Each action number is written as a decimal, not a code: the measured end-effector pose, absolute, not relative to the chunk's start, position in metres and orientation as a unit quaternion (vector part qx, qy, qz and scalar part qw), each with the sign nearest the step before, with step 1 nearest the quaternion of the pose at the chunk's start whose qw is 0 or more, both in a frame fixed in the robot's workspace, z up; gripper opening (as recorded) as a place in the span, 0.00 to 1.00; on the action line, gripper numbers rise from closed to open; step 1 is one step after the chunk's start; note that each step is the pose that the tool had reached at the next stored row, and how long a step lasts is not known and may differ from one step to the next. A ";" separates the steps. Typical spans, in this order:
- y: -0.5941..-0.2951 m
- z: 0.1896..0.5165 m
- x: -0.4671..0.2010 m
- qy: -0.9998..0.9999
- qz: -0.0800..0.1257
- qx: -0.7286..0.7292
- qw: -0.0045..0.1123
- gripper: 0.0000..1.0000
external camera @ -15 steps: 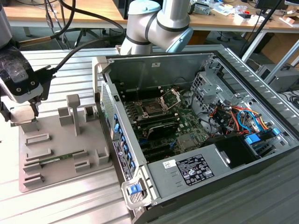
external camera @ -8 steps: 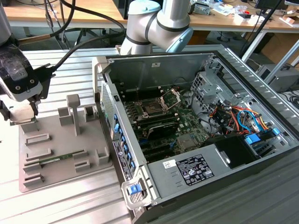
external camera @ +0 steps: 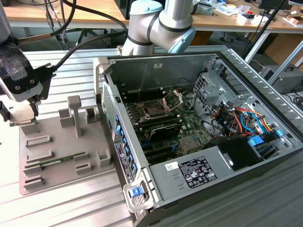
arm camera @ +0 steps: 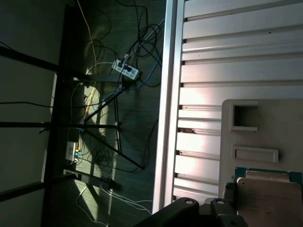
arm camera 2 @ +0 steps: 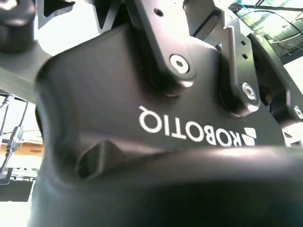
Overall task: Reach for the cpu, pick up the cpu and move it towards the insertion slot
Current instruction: 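Pick up the cpu and move it towards the insertion slot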
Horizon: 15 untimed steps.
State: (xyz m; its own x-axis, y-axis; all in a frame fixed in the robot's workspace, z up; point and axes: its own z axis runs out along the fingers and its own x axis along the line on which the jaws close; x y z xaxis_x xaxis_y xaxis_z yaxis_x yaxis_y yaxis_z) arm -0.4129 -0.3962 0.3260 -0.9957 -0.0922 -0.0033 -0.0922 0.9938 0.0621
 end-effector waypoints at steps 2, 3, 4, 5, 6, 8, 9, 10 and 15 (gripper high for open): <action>-0.396 0.327 -0.413 0.998 0.031 -0.046 0.000 0.54; -0.396 0.327 -0.413 0.998 0.031 -0.046 0.000 0.54; -0.396 0.327 -0.413 0.998 0.031 -0.046 0.000 0.54; -0.396 0.327 -0.413 0.998 0.031 -0.046 0.000 0.54; -0.396 0.328 -0.413 0.998 0.031 -0.046 0.000 0.54; -0.396 0.328 -0.413 0.998 0.031 -0.046 0.000 0.54; -0.396 0.328 -0.413 0.998 0.031 -0.046 0.000 0.54; -0.396 0.329 -0.413 0.998 0.031 -0.046 0.000 0.54; -0.396 0.330 -0.413 0.998 0.031 -0.046 0.000 0.54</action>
